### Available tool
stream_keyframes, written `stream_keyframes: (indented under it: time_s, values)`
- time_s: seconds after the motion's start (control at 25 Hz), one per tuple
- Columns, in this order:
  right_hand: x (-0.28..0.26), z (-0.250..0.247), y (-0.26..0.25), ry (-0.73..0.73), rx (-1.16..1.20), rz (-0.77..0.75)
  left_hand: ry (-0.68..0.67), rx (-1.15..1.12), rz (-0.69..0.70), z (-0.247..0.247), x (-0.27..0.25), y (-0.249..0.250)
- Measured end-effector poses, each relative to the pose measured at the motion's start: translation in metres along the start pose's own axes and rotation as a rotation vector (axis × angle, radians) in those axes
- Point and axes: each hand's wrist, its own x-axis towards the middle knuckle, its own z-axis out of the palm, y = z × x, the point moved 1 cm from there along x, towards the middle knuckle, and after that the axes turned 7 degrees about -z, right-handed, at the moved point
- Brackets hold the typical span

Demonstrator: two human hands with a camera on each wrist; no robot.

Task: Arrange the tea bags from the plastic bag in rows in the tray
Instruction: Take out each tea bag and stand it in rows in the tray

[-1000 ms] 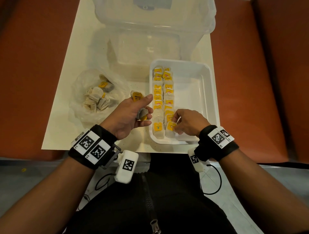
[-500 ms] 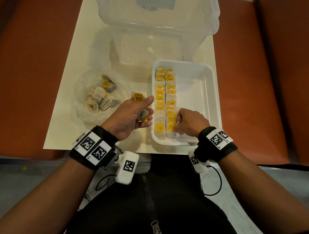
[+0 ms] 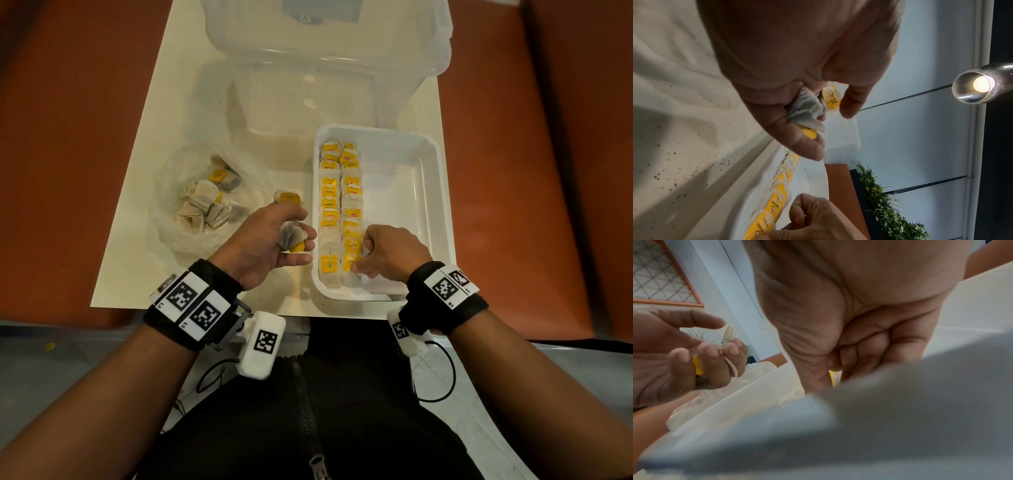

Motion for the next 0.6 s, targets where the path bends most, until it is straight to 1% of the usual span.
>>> stream_keyframes:
  time_s: [0.12, 0.16, 0.2, 0.28, 0.36, 0.4, 0.48, 0.6]
  values:
    - [-0.003, -0.008, 0.003, 0.068, -0.016, 0.037, -0.063, -0.053, -0.029, -0.001, -0.001, 0.001]
    - [-0.005, -0.012, 0.003, 0.107, 0.024, 0.028, -0.074, -0.053, -0.021, 0.000, -0.001, 0.000]
    - [-0.007, -0.016, 0.001, 0.145, 0.108, 0.001, -0.082, -0.033, -0.007, 0.000, -0.001, 0.000]
    - [-0.014, -0.025, -0.009, 0.186, 0.357, -0.090, -0.101, 0.041, 0.010, 0.003, 0.000, -0.002]
    - [-0.022, -0.034, -0.027, 0.150, 0.562, -0.205, -0.129, 0.120, 0.015, 0.005, -0.001, -0.003]
    - [-0.025, -0.038, -0.035, 0.110, 0.615, -0.259, -0.140, 0.162, 0.019, 0.006, 0.000, -0.004]
    - [-0.027, -0.040, -0.045, 0.061, 0.651, -0.343, -0.151, 0.229, 0.028, 0.008, -0.001, -0.004]
    - [-0.025, -0.041, -0.049, 0.125, 0.673, -0.382, -0.160, 0.244, 0.043, 0.008, -0.001, -0.003]
